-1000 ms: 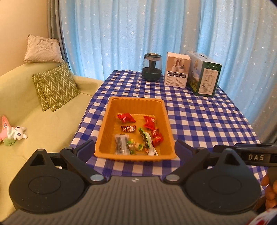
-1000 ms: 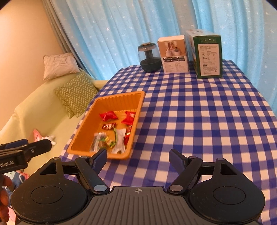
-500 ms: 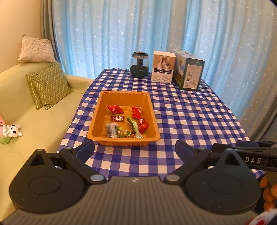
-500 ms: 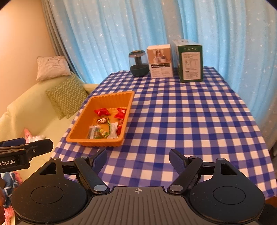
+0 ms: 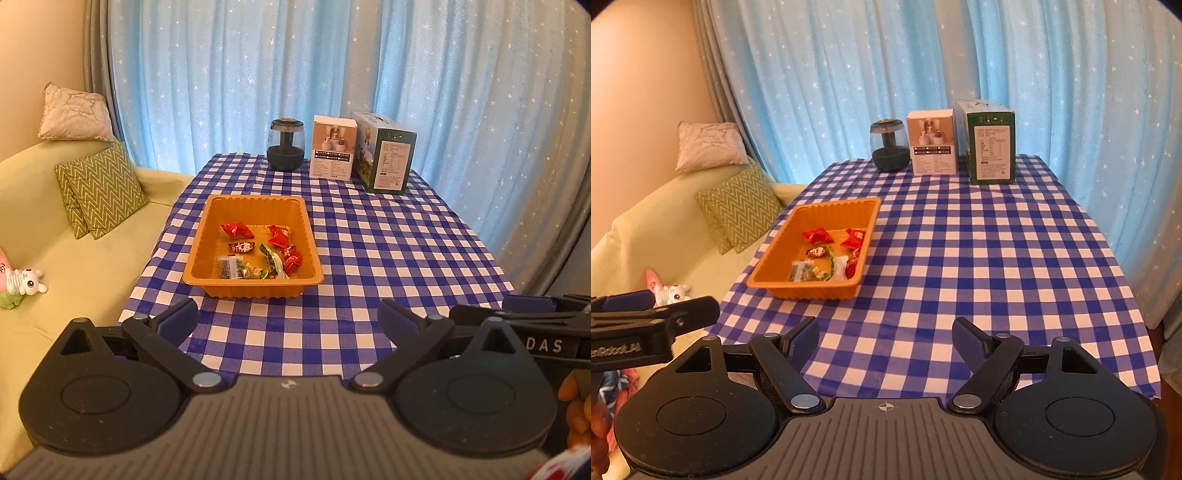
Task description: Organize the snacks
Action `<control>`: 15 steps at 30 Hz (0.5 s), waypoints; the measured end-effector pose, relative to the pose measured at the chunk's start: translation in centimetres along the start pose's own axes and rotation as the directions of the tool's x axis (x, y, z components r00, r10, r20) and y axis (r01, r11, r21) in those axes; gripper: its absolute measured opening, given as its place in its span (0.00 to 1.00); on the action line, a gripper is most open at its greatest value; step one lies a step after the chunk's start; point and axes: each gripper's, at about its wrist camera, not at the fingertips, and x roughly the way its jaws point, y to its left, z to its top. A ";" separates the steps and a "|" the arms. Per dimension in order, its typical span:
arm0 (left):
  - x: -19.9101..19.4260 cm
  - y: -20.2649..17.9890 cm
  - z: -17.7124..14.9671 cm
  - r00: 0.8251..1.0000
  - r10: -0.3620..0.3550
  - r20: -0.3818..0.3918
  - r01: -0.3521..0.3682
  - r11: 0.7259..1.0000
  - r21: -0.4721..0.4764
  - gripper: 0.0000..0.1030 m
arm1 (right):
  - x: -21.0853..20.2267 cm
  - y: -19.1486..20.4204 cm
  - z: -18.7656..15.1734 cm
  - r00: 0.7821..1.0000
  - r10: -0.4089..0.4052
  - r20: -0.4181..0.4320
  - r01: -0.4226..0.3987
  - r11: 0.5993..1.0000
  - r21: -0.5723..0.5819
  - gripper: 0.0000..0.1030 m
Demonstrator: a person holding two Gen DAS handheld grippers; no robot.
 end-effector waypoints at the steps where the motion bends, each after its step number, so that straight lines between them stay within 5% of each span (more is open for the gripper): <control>1: -0.1 -0.1 -0.1 1.000 -0.002 0.001 0.002 1.000 0.006 1.00 | -0.2 0.0 -0.1 1.000 -0.002 0.001 0.002 1.000 -0.003 0.76; 15: -0.1 -0.8 -0.9 1.000 -0.001 -0.004 0.001 1.000 0.012 1.00 | -0.8 -0.3 -0.4 1.000 -0.016 0.014 0.016 1.000 -0.003 0.76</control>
